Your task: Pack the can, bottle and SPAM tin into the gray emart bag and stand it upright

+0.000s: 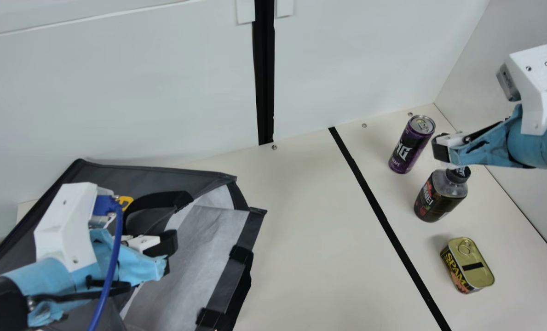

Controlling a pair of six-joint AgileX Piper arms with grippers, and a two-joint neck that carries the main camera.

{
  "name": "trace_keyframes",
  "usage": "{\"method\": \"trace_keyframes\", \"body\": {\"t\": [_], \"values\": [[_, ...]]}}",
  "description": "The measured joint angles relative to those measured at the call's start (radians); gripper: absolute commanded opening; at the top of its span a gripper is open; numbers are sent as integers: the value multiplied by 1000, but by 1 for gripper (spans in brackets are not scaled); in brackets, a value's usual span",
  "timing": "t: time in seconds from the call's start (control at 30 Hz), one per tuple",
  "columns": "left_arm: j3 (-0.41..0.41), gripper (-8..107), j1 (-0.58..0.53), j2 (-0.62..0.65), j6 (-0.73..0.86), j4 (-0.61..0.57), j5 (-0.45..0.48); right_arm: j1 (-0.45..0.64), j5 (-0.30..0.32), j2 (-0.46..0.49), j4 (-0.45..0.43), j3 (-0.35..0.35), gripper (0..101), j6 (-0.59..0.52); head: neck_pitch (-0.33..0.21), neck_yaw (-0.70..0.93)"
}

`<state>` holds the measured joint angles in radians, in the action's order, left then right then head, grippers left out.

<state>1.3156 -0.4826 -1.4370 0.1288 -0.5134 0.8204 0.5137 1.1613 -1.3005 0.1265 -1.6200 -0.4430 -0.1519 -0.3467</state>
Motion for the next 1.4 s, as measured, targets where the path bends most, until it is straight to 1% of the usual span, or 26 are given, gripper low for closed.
{"method": "trace_keyframes", "body": {"t": [0.4,0.63,0.83,1.17,1.4], "values": [[0,-8,0,0,0,0,0,6,-6,-122,-16,-61,95,-3,0,-2],[0,-8,0,0,0,0,0,14,10,-202,-7,-110,95,0,0,-2],[0,-8,0,0,0,0,0,18,21,-272,8,-160,95,7,0,0],[0,-8,0,0,0,0,0,19,59,-401,10,-261,95,9,0,0],[0,-8,0,0,0,0,0,11,59,-488,7,-316,95,12,0,0]]}}
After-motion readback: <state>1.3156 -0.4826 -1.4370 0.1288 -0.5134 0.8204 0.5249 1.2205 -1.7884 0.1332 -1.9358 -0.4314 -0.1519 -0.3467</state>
